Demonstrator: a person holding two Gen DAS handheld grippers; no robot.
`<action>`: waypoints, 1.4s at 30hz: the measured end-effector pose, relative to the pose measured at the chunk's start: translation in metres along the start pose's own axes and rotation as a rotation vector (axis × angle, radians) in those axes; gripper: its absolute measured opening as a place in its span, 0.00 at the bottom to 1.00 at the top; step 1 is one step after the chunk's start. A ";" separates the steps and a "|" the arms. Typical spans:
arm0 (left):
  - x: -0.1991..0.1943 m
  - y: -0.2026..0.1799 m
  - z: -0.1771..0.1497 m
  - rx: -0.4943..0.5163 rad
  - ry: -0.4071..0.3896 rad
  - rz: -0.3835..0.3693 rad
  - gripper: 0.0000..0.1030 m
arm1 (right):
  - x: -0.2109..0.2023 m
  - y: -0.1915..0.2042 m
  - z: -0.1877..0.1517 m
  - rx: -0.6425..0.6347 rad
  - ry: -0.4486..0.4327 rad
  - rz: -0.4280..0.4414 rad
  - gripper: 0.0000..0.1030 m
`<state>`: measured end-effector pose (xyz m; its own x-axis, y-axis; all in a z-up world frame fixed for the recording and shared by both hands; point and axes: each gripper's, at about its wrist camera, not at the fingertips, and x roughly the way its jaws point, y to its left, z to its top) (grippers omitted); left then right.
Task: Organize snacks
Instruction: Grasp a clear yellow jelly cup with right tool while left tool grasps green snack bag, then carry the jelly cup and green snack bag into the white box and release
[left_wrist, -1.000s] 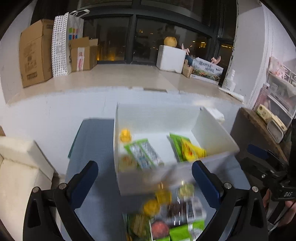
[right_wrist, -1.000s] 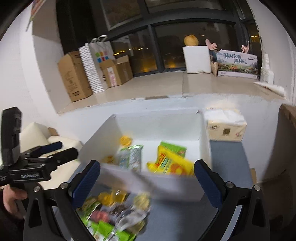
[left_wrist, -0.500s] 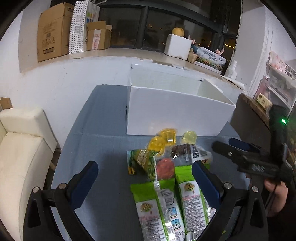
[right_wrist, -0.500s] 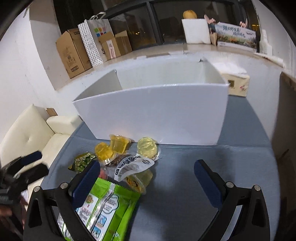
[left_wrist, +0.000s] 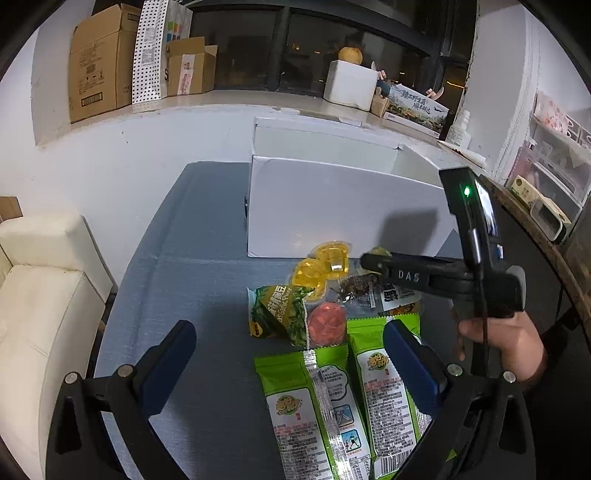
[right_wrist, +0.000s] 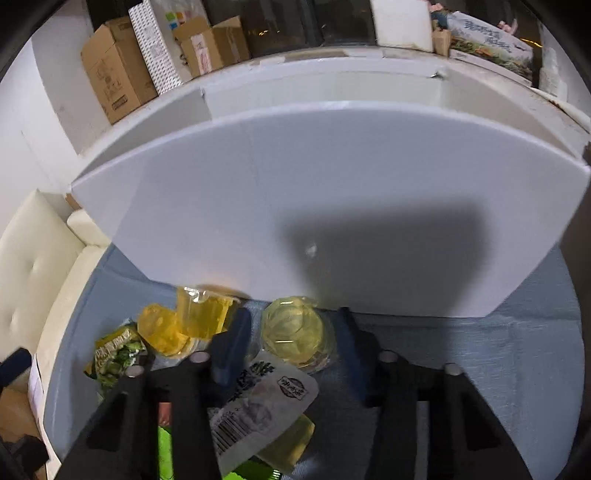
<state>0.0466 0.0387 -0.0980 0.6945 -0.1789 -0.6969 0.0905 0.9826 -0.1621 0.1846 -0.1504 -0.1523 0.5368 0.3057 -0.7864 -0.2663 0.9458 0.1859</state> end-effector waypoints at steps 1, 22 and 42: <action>0.000 0.001 0.000 -0.003 -0.001 0.004 1.00 | 0.000 0.000 -0.001 -0.004 -0.004 0.001 0.35; 0.077 0.028 0.005 -0.053 0.164 -0.013 1.00 | -0.123 -0.008 -0.036 -0.015 -0.240 0.028 0.35; 0.056 0.013 0.017 -0.068 0.092 -0.093 0.44 | -0.148 0.011 -0.065 -0.051 -0.268 0.075 0.34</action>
<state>0.0988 0.0427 -0.1272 0.6166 -0.2758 -0.7374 0.1003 0.9565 -0.2738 0.0505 -0.1925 -0.0724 0.7051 0.3987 -0.5863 -0.3496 0.9149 0.2018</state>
